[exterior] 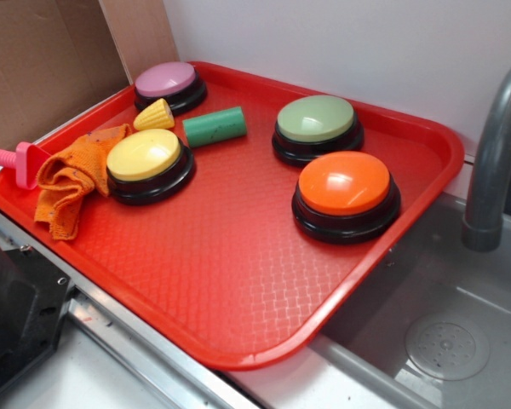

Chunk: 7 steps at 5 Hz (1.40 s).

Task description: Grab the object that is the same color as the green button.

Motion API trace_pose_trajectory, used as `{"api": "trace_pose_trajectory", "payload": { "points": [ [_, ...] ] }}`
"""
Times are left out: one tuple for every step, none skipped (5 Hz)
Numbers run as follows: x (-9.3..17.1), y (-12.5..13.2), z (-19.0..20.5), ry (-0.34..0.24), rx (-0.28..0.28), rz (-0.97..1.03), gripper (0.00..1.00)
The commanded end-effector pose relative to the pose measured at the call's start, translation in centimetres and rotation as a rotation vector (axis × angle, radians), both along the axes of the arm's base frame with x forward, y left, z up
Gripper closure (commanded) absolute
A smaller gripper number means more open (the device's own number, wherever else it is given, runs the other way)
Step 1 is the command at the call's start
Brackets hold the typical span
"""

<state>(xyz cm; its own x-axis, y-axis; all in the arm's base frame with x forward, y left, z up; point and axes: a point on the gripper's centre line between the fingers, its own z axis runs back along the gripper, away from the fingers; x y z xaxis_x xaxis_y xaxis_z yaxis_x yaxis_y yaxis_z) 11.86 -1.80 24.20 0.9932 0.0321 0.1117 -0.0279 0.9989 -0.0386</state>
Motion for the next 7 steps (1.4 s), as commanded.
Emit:
{"api": "trace_pose_trajectory", "payload": {
  "points": [
    [0.0, 0.0, 0.0, 0.000, 0.000, 0.000, 0.00],
    [2.7, 1.3, -1.1, 0.006, 0.035, -0.161, 0.00],
    [5.5, 2.4, -2.2, 0.045, 0.062, -0.273, 0.00],
    [8.7, 3.7, -3.9, 0.058, 0.074, -0.429, 0.00],
    [12.1, 5.0, -6.4, 0.080, 0.122, -0.586, 0.00],
    [14.7, 5.6, -9.3, 0.078, 0.176, -0.685, 0.00],
    [16.2, 6.1, -12.9, 0.084, 0.159, -0.625, 0.00]
  ]
}}
